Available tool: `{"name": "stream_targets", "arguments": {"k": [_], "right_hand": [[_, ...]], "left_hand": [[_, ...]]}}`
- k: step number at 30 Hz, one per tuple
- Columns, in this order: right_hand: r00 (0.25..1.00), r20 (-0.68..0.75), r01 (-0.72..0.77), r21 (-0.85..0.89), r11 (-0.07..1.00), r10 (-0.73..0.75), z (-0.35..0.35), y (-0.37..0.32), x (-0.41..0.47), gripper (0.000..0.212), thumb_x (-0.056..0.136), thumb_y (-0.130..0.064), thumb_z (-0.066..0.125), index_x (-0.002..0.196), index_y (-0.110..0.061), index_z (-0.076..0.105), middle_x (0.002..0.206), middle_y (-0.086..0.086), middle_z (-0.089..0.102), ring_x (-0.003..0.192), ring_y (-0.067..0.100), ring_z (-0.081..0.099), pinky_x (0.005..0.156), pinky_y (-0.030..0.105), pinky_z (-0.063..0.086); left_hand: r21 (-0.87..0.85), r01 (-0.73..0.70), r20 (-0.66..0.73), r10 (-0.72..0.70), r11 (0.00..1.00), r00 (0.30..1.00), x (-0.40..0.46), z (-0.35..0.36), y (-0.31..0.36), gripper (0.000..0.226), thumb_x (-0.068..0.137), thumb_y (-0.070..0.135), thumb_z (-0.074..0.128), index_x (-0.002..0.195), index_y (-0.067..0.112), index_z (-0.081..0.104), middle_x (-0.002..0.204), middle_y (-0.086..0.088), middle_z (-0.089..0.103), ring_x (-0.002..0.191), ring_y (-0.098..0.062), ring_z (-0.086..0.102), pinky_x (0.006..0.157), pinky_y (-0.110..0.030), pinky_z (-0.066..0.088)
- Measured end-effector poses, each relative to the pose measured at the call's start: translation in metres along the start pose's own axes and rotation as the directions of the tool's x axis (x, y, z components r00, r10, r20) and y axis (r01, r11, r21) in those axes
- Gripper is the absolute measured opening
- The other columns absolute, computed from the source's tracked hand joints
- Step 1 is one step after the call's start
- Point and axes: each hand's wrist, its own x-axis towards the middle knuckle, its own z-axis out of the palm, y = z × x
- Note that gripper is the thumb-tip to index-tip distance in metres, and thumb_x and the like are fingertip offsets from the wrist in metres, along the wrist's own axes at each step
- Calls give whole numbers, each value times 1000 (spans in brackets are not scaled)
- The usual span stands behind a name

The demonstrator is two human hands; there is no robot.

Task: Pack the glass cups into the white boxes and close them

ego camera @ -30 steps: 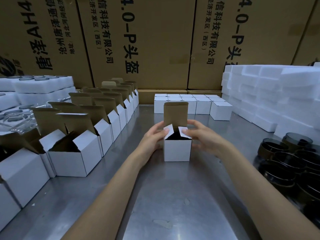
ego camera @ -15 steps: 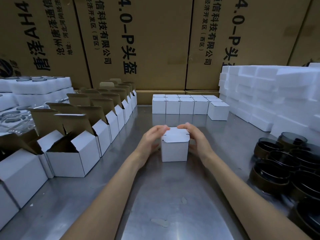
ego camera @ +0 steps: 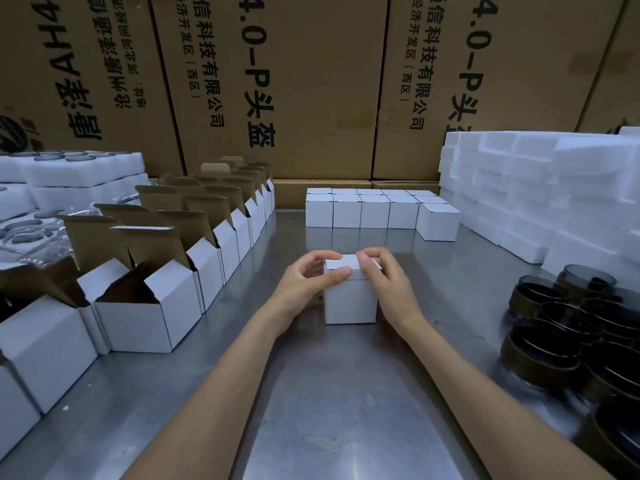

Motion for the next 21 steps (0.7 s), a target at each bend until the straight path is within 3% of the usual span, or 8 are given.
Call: {"name": "stream_targets", "arguments": {"k": [2,6,8,11,14,16,18,21], "right_hand": [[1000,8,-4,38,999,3,1,0,-1,8,85,-39,54,88,-32,58,94,-6,61,93,13,56,75,26,43],[996,77,-38,28,999,36,3,1,-1,11,84,-32,49,93,-37,54,106,-13,56,117,21,43,99,34,37],[995,89,-56,14,998,54,4,-1,-1,17,80,-34,46,94,-39,53,113,-10,55,121,21,40,104,37,35],[998,37,-47,-2,999,47,5,2,-3,16,94,-23,49,99,-37,55,121,-3,53,121,18,42,103,34,36],[992,-116,29,-145,989,-46,4,3,-9,13,92,-39,53,104,-36,56,120,-8,51,106,2,48,88,28,43],[963,-187,121,-348,929,-196,4,-2,-14,29,83,-58,53,103,-38,57,115,-17,45,101,0,47,70,28,46],[919,-132,241,-559,793,-372,8,-6,-18,45,74,-70,51,103,-36,58,115,-15,43,104,4,42,58,19,38],[889,-11,295,-753,589,-458,17,-2,-16,53,72,-70,53,105,-30,62,114,-6,52,106,19,43,70,29,43]], "left_hand": [[-55,34,78,-30,998,997,0,-3,-2,40,65,35,82,101,25,66,109,0,69,99,-19,67,92,-38,51],[-123,86,146,-68,989,987,-1,-4,-1,24,80,33,67,101,22,63,99,6,68,91,-9,65,81,-23,53],[-98,80,140,-66,992,988,0,-4,0,19,84,26,66,103,22,63,96,6,68,90,-9,65,82,-24,52],[-44,65,100,-61,997,993,-1,-4,-1,31,79,34,70,108,26,63,105,6,69,100,-15,65,96,-37,47],[-3,40,33,-40,999,999,-6,-3,-2,51,68,59,73,114,38,63,128,3,60,117,-18,59,107,-45,41],[41,37,32,-39,998,999,-7,-2,-1,65,62,75,67,119,45,59,134,7,56,122,-15,55,110,-43,38],[58,89,66,-92,994,994,-5,0,2,73,60,89,52,121,50,55,137,14,52,126,-9,51,112,-39,35],[-45,158,93,-153,986,984,2,1,3,71,72,88,27,125,48,52,134,13,56,126,-11,50,112,-38,34]]}}
